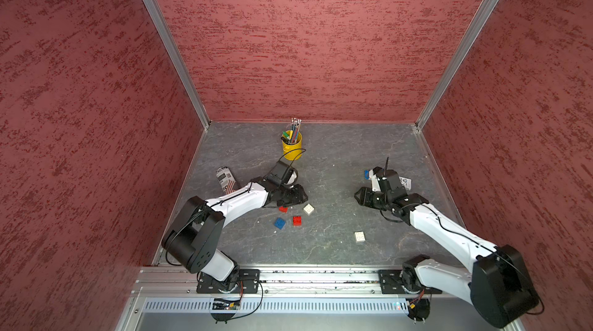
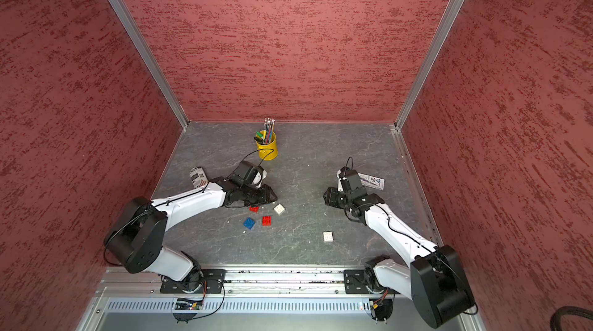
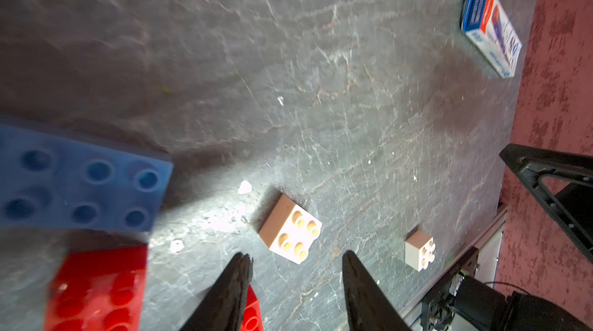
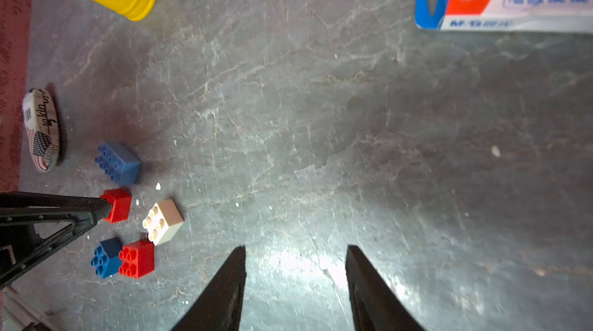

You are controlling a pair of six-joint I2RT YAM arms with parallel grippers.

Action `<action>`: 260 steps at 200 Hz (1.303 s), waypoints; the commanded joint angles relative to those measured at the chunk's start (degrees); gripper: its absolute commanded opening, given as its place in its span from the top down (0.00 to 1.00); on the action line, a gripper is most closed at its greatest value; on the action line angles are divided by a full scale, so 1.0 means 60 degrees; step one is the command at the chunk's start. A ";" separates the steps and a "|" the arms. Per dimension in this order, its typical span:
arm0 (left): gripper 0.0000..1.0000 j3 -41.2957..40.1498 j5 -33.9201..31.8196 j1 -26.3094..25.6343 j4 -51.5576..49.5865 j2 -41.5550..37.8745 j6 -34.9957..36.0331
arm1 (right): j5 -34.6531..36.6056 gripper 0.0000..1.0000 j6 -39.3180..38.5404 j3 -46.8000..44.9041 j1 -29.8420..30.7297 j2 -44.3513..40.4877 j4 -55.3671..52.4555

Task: Assemble the letter y with lego
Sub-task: Adjust the lego brick at the center of the board.

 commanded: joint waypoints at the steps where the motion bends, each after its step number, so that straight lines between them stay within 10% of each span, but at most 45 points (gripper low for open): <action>1: 0.50 0.0288 0.0474 -0.0243 -0.0127 0.0303 0.0067 | 0.0454 0.46 0.0070 0.0014 0.0274 -0.0238 -0.0680; 155: 0.50 0.2341 0.0710 -0.0779 -0.0848 0.2712 0.0356 | 0.1087 0.44 0.1658 -0.0171 0.1037 -0.0259 -0.2403; 260: 0.40 0.2322 0.0822 -0.0649 -0.0782 0.2088 0.0324 | 0.1330 0.40 0.2696 -0.0122 0.2947 -0.0427 -0.4107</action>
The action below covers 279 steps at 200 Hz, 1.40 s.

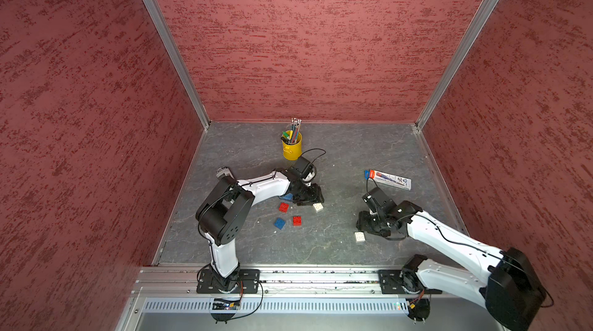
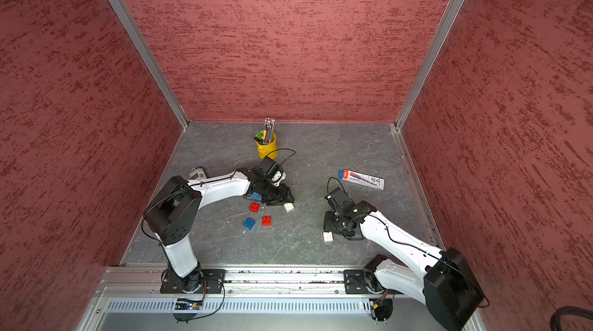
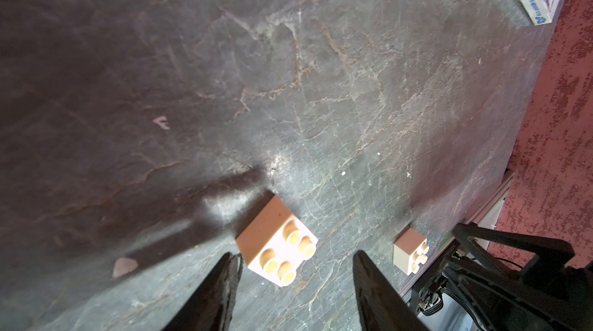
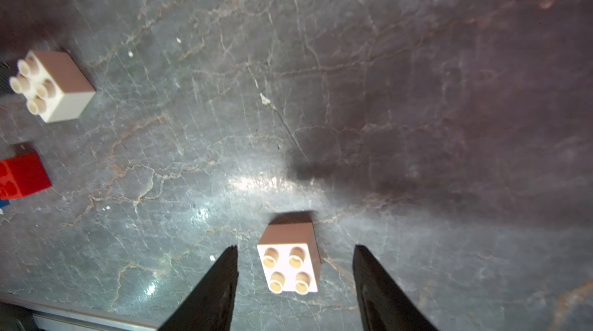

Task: Assemble the letter y with lego
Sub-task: Adjust the lego brick at the center of the board, then pick up the lego brick from the center of the board.

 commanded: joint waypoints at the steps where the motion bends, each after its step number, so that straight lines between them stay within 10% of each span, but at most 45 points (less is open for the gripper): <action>1: 0.40 -0.0056 0.0086 0.0070 0.0021 -0.0450 0.0094 | 0.0296 0.40 0.0413 0.0050 0.0393 0.0090 -0.0361; 195: 0.41 -0.1599 -0.0176 0.0491 0.0573 -0.1878 -0.0433 | 0.0836 0.69 0.0354 0.0837 0.1540 0.1855 -0.0082; 279: 0.41 -0.2624 0.0041 0.1209 0.0934 -0.3046 -0.0942 | 0.0815 0.71 -0.1692 0.3000 0.1555 0.3313 0.0298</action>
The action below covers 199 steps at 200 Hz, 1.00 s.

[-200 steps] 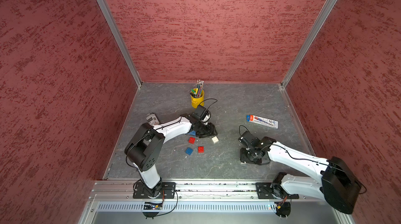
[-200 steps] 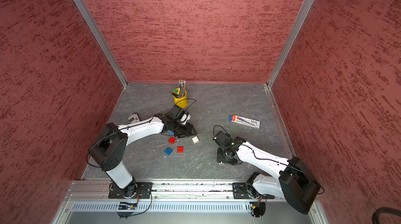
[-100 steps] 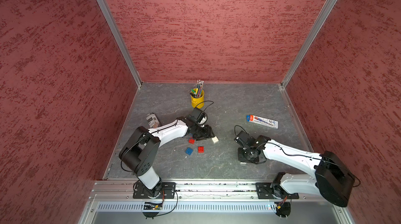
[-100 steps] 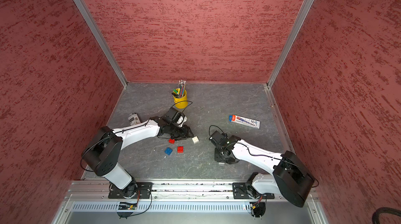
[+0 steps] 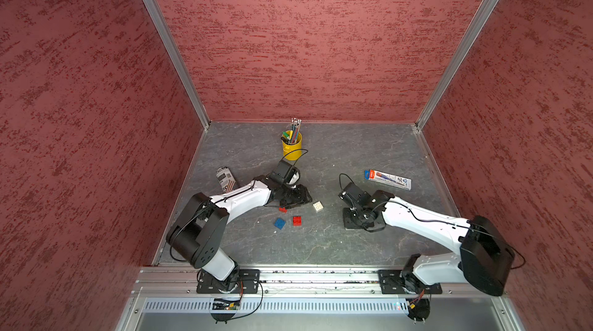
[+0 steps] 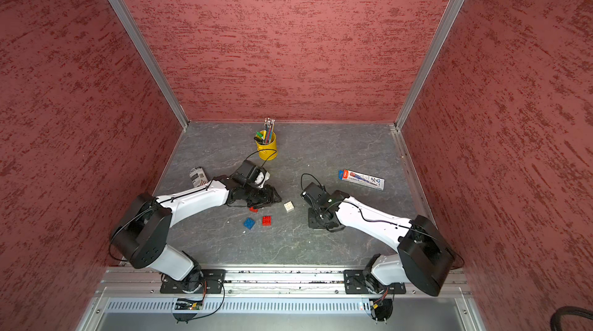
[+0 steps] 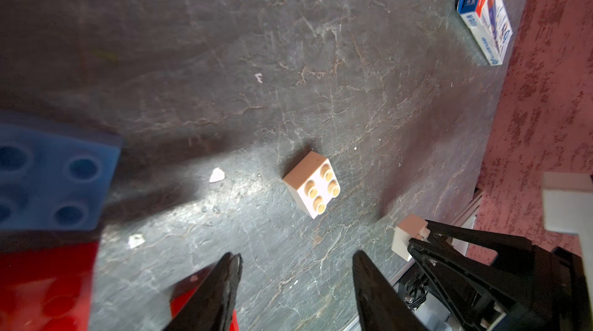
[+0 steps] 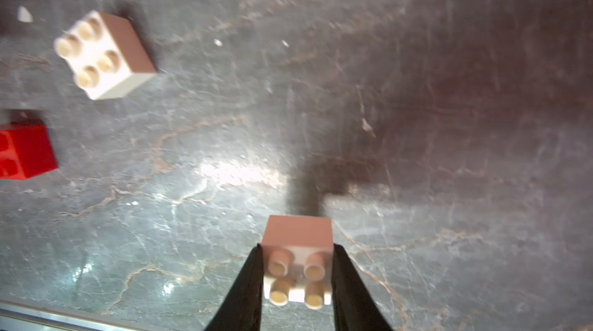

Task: Assemble the letter y with lego
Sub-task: Pick up the lego brick from the center of the board, then assemble the lego brick with the lego brick.

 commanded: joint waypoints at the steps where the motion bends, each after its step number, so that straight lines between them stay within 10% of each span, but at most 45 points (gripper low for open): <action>1: 0.41 -0.0344 0.0136 0.0297 0.0262 -0.0565 -0.0243 | 0.0112 0.71 -0.1022 0.0692 0.0072 0.0486 0.0255; 199: 0.41 -0.2004 0.0613 0.1726 0.0129 -0.3000 -0.0521 | -0.1220 0.72 -0.3670 0.4326 -0.0001 0.3900 -0.0364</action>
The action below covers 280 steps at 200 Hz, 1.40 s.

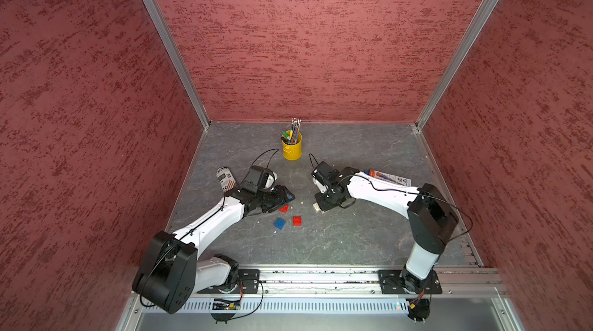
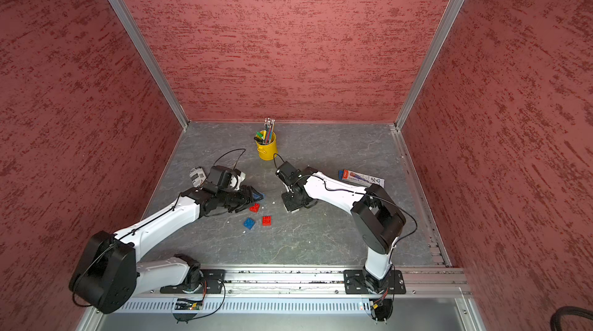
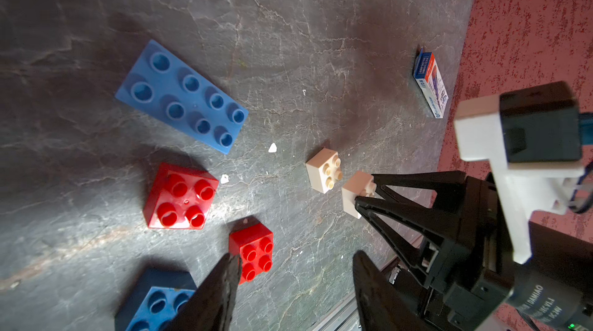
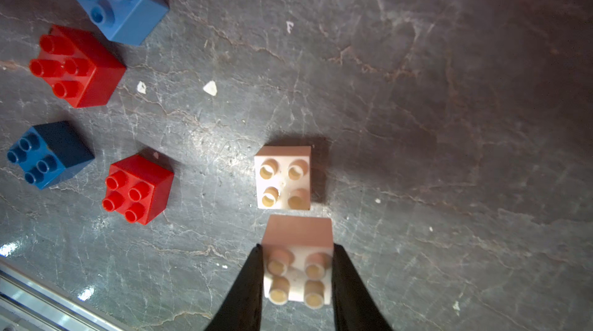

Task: Assemble the letter y with lego
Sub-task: Assemble the lego brick with the lego brick.

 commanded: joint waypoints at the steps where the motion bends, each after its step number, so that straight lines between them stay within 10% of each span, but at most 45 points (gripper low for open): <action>1: 0.41 -0.0103 0.0114 0.0115 0.0034 -0.0093 0.0083 | -0.0246 0.72 -0.0131 0.0379 -0.0009 0.0167 -0.0119; 280: 0.41 -0.0454 0.0114 0.0165 0.0303 -0.0063 -0.0026 | 0.0017 0.74 -0.0220 0.0828 -0.0124 0.1121 -0.0606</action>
